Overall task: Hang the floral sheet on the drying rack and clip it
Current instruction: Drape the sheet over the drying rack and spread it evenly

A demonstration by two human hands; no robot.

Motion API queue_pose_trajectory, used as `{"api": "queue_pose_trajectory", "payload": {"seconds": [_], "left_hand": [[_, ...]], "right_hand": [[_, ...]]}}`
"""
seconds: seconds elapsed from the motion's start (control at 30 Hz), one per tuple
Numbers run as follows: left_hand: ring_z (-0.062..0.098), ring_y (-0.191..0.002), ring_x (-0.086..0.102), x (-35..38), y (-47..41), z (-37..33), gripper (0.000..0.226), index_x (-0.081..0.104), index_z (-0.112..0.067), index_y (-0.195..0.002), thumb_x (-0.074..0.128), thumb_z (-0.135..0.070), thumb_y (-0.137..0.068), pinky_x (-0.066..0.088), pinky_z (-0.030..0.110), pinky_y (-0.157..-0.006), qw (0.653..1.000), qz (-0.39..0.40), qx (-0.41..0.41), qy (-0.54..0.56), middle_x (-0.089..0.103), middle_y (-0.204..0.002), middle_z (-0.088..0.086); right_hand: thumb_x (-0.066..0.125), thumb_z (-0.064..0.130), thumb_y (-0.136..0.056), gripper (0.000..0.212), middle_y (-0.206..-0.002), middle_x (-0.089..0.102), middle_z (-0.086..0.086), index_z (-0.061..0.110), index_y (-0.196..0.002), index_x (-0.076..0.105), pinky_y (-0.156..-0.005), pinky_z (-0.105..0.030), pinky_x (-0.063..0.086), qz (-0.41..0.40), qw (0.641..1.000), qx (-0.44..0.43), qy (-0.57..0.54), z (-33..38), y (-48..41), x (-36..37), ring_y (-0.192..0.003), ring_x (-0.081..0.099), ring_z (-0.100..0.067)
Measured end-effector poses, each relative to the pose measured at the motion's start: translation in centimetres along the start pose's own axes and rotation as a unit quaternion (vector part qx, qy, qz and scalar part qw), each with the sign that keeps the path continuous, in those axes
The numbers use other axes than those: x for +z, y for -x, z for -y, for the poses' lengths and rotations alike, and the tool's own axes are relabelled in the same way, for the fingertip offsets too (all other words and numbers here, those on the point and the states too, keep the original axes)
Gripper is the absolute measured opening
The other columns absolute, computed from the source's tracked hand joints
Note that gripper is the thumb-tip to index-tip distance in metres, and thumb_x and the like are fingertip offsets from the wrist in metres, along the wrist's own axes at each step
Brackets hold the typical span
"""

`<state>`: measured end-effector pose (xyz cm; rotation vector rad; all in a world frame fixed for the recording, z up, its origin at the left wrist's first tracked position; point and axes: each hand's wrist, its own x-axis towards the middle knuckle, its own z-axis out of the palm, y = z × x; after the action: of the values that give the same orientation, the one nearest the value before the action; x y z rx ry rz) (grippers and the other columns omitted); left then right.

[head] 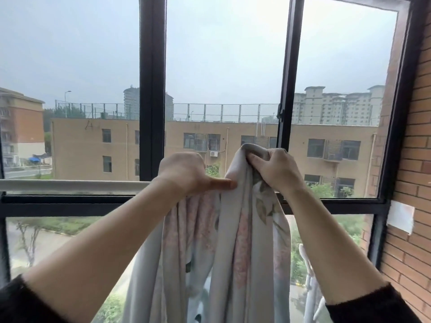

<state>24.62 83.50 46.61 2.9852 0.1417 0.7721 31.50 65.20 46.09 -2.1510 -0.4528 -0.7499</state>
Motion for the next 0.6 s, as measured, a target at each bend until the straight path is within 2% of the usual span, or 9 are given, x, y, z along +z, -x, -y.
{"api": "queue_pose_trajectory", "payload": {"seconds": [0.03, 0.1, 0.17, 0.27, 0.33, 0.4, 0.5, 0.53, 0.6], "left_hand": [[0.014, -0.054, 0.046, 0.1, -0.2, 0.1, 0.079, 0.044, -0.019, -0.051, 0.041, -0.098, -0.045, 0.029, 0.025, -0.048, 1.0, 0.0, 0.001, -0.001, 0.048, -0.053, -0.005], [0.014, -0.053, 0.047, 0.2, -0.6, 0.4, 0.082, 0.046, -0.019, -0.05, 0.038, -0.1, -0.042, 0.03, 0.024, -0.049, 1.0, 0.005, 0.0, 0.009, 0.049, -0.053, -0.005], [0.014, -0.053, 0.048, 0.1, -0.9, 0.7, 0.083, 0.046, -0.019, -0.049, 0.035, -0.1, -0.038, 0.03, 0.024, -0.049, 1.0, 0.012, 0.001, 0.015, 0.049, -0.051, -0.005], [0.015, -0.054, 0.049, 0.3, -1.2, 0.8, 0.082, 0.046, -0.019, -0.048, 0.035, -0.1, -0.039, 0.03, 0.024, -0.05, 1.0, 0.011, 0.006, 0.01, 0.05, -0.051, -0.004], [0.016, -0.055, 0.051, 0.3, -1.2, 0.7, 0.083, 0.046, -0.018, -0.049, 0.035, -0.1, -0.041, 0.029, 0.024, -0.049, 1.0, 0.009, 0.009, 0.005, 0.05, -0.052, -0.004], [0.016, -0.056, 0.052, 0.3, -1.2, 0.6, 0.085, 0.046, -0.018, -0.05, 0.031, -0.1, -0.037, 0.029, 0.025, -0.049, 1.0, 0.01, 0.014, 0.006, 0.051, -0.052, -0.003], [0.018, -0.056, 0.054, 0.2, -1.1, 0.6, 0.088, 0.047, -0.017, -0.051, 0.028, -0.101, -0.034, 0.029, 0.025, -0.05, 1.0, 0.012, 0.021, 0.005, 0.052, -0.052, -0.002], [0.018, -0.056, 0.053, 0.2, -1.1, 0.7, 0.087, 0.046, -0.017, -0.05, 0.029, -0.101, -0.034, 0.029, 0.025, -0.05, 1.0, 0.011, 0.023, 0.004, 0.05, -0.051, -0.002], [0.019, -0.055, 0.053, 0.2, -0.9, 0.8, 0.088, 0.044, -0.017, -0.05, 0.028, -0.102, -0.033, 0.029, 0.025, -0.05, 1.0, 0.009, 0.025, 0.001, 0.049, -0.05, -0.002]], "right_hand": [[0.063, 0.046, -0.088, 0.031, -0.073, 0.063, 0.003, 0.021, -0.069, 0.06, -0.068, -0.027, 0.041, -0.022, 0.999, -0.024, 0.014, -0.3, 0.9, -0.5, -0.078, 0.059, -0.019], [0.064, 0.05, -0.086, 0.043, -0.1, 0.07, -0.004, 0.011, -0.104, 0.068, -0.078, -0.024, 0.046, -0.048, 0.998, -0.038, 0.009, -1.4, 3.0, -1.0, -0.095, 0.064, -0.02], [0.065, 0.05, -0.084, 0.061, -0.119, 0.065, -0.005, 0.009, -0.128, 0.058, -0.084, -0.023, 0.046, -0.076, 0.997, -0.032, -0.008, -2.8, 5.3, -1.1, -0.107, 0.061, -0.017], [0.067, 0.052, -0.08, 0.063, -0.12, 0.058, 0.006, 0.014, -0.129, 0.055, -0.093, -0.028, 0.048, -0.105, 0.994, -0.023, -0.034, -5.1, 9.0, -0.1, -0.109, 0.057, -0.011], [0.069, 0.062, -0.074, 0.066, -0.116, 0.06, 0.011, 0.023, -0.126, 0.056, -0.091, -0.03, 0.051, -0.044, 0.996, 0.02, -0.068, -6.2, 11.4, 1.1, -0.104, 0.059, -0.006], [0.067, 0.067, -0.071, 0.05, -0.102, 0.066, 0.015, 0.037, -0.111, 0.059, -0.079, -0.023, 0.052, 0.025, 0.993, 0.058, -0.102, -6.9, 13.5, 2.4, -0.091, 0.062, 0.006], [0.074, 0.04, -0.081, 0.032, -0.092, 0.067, 0.011, 0.022, -0.106, 0.062, -0.061, -0.003, 0.043, 0.051, 0.984, 0.091, -0.148, -7.7, 15.6, 4.0, -0.075, 0.057, 0.022], [0.074, 0.036, -0.081, 0.034, -0.092, 0.068, 0.01, 0.017, -0.108, 0.062, -0.06, -0.003, 0.042, 0.054, 0.981, 0.099, -0.157, -7.9, 16.2, 4.4, -0.076, 0.057, 0.023], [0.074, 0.038, -0.081, 0.038, -0.095, 0.07, 0.009, 0.016, -0.11, 0.062, -0.063, -0.008, 0.047, 0.068, 0.976, 0.117, -0.172, -8.5, 17.4, 5.4, -0.081, 0.064, 0.009]]}}
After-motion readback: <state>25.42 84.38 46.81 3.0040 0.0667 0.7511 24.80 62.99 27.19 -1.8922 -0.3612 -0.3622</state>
